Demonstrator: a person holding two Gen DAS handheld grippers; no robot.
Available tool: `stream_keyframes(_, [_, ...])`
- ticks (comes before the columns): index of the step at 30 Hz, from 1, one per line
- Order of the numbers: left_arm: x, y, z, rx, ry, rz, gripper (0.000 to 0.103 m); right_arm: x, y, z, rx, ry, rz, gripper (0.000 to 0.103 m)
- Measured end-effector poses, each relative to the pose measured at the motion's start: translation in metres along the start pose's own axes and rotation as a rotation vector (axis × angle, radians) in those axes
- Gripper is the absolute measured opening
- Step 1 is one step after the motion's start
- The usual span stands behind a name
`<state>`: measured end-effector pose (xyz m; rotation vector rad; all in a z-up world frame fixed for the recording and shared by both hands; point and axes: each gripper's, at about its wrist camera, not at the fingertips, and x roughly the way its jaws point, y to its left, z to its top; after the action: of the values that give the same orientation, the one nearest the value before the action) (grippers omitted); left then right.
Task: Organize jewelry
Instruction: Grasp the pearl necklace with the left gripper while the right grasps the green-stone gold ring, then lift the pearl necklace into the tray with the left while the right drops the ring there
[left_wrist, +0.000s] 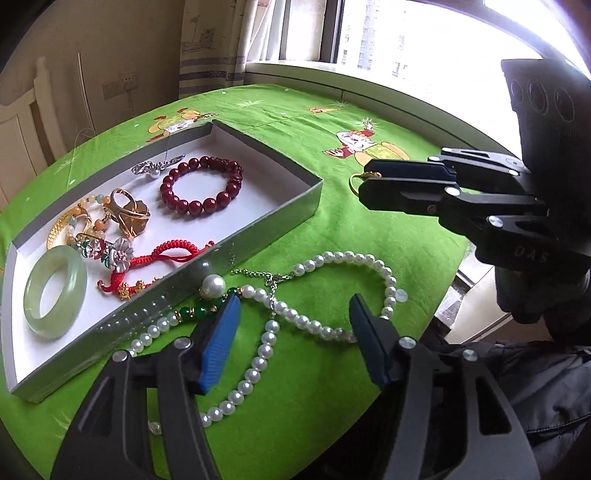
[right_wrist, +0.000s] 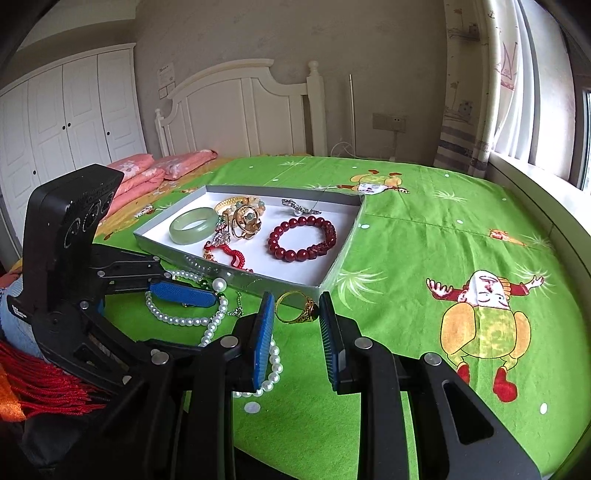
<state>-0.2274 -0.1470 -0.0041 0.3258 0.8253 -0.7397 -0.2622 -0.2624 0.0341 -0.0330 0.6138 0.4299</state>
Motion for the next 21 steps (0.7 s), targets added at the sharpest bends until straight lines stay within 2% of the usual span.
stream_keyframes(1, [0.001, -0.006, 0.0, 0.03, 0.003, 0.038, 0.053, 0.0, 0.0, 0.0, 0.0, 0.0, -0.001, 0.024])
stream_keyframes(2, [-0.001, -0.008, 0.0, 0.038, 0.002, 0.021, 0.036, 0.0, 0.0, 0.0, -0.001, 0.0, -0.001, 0.024])
stream_keyframes(4, [-0.004, -0.007, 0.0, 0.033, 0.005, 0.031, 0.011, -0.001, -0.001, 0.001, 0.002, -0.003, -0.002, 0.024])
stream_keyframes(6, [-0.006, -0.004, -0.002, 0.03, 0.001, 0.033, 0.009, -0.001, -0.001, 0.001, 0.003, -0.004, -0.003, 0.024])
stream_keyframes(7, [-0.009, -0.004, -0.002, 0.034, -0.014, 0.061, 0.006, -0.002, -0.002, 0.001, 0.003, -0.006, -0.004, 0.024])
stream_keyframes(9, [-0.015, 0.0, 0.0, 0.028, -0.041, 0.094, 0.005, -0.002, -0.002, 0.001, 0.005, -0.008, -0.004, 0.024])
stream_keyframes(10, [-0.02, 0.002, 0.002, 0.019, -0.053, 0.091, 0.001, -0.002, -0.002, 0.001, 0.006, -0.007, -0.005, 0.024])
stream_keyframes(15, [-0.051, 0.012, 0.017, -0.002, -0.139, 0.12, 0.001, -0.003, -0.001, 0.002, 0.006, -0.013, -0.003, 0.024])
stream_keyframes(21, [-0.068, 0.017, 0.019, -0.019, -0.172, 0.116, 0.001, -0.004, -0.002, 0.003, 0.011, -0.019, 0.001, 0.024])
